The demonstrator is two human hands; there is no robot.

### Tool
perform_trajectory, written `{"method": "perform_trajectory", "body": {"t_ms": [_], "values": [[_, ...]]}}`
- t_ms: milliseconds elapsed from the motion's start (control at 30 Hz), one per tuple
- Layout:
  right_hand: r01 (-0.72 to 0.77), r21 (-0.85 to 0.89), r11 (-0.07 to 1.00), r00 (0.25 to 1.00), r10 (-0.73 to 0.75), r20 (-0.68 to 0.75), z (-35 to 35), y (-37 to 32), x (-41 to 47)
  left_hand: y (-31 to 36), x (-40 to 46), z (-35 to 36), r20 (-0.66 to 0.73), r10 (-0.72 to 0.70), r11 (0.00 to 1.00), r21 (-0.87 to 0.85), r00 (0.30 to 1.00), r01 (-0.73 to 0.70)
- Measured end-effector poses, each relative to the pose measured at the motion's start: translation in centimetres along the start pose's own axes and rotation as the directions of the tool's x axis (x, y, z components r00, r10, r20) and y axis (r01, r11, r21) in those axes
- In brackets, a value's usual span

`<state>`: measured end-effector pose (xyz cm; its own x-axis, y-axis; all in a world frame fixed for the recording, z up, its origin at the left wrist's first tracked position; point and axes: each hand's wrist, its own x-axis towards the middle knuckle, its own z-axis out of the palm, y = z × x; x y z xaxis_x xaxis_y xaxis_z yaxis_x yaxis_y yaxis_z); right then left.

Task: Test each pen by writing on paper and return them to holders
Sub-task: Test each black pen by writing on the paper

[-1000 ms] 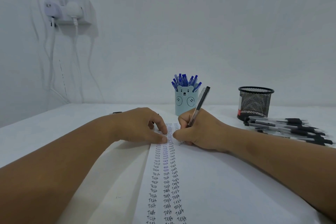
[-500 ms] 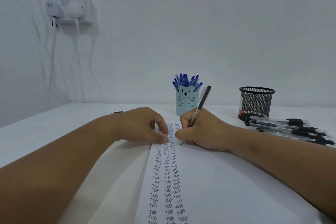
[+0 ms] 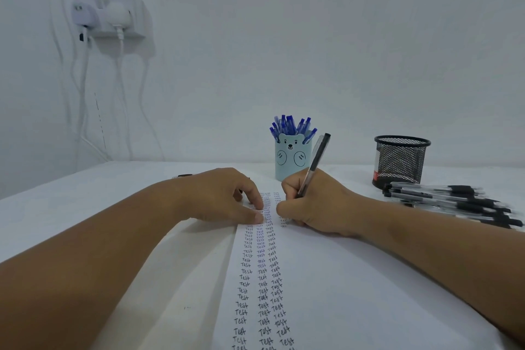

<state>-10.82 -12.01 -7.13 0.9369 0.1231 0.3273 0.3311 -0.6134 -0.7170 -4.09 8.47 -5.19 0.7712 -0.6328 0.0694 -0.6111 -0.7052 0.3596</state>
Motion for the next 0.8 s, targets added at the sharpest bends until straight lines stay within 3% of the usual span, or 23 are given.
{"method": "perform_trajectory", "body": {"t_ms": [267, 667, 800], "values": [[-0.038, 0.067, 0.997, 0.999, 0.036, 0.024, -0.09, 0.1, 0.1, 0.1, -0.17, -0.16, 0.001, -0.002, 1.0, -0.01, 1.0, 0.002], [0.019, -0.023, 1.0, 1.0, -0.019, 0.014, 0.08, 0.43, 0.25, 0.3, -0.33, -0.15, -0.004, -0.017, 1.0, -0.003, 1.0, 0.017], [-0.031, 0.254, 0.967, 0.993, 0.058, -0.101, 0.03, 0.23, 0.14, 0.61, -0.55, -0.16, -0.001, -0.017, 1.0, -0.003, 1.0, 0.017]]}}
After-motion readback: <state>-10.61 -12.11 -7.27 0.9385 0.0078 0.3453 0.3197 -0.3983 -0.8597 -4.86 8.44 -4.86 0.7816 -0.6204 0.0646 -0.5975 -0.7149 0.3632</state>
